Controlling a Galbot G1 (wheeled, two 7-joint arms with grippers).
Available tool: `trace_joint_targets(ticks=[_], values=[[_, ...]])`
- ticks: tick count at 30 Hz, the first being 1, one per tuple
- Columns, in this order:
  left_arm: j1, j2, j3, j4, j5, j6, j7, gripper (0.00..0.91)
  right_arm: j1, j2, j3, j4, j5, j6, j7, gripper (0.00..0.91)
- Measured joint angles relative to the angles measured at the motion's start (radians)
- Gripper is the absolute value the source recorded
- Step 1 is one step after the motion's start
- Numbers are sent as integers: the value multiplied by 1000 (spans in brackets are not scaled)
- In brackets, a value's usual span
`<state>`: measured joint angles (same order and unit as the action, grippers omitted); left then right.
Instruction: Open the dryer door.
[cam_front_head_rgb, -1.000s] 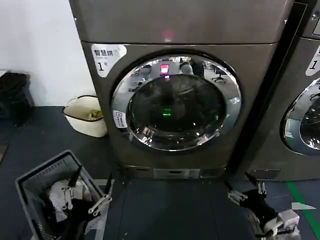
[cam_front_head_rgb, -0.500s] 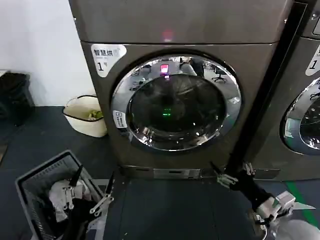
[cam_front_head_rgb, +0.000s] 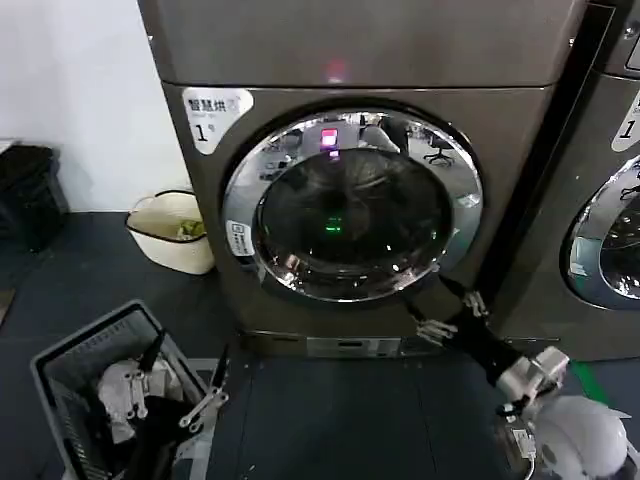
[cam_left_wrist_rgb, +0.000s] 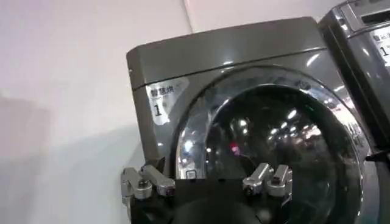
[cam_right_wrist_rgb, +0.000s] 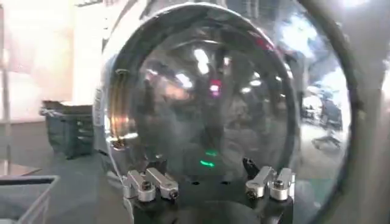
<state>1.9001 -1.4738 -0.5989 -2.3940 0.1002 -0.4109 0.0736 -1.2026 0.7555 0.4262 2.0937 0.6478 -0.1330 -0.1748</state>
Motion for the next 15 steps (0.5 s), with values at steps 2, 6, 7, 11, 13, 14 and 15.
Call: trace_joint_targets(ticks=[2, 6, 7, 11, 13, 14, 15], values=[[0, -3, 1, -1, 0, 0, 0, 907, 34, -2, -30, -10, -1, -1, 4, 907], [-1, -8, 6, -1, 2, 2, 3, 907, 106, -1, -92, -28, -3, -5, 7, 907], [-2, -9, 6, -1, 4, 3, 4, 907, 123, -1, -104, -32, -3, -6, 7, 907], [-3, -14, 6, -1, 5, 3, 5, 907, 194, -2, -159, -54, 0, -6, 1, 907], [-2, -14, 6, -1, 5, 3, 5, 907, 229, 0, -184, -65, 7, -3, -10, 907], [-2, -15, 6, 1, 5, 4, 5, 907, 245, 2, -196, -69, 10, -1, -17, 907], [-2, -16, 6, 4, 7, 4, 5, 907, 265, 7, -212, -77, 11, 1, -22, 907]])
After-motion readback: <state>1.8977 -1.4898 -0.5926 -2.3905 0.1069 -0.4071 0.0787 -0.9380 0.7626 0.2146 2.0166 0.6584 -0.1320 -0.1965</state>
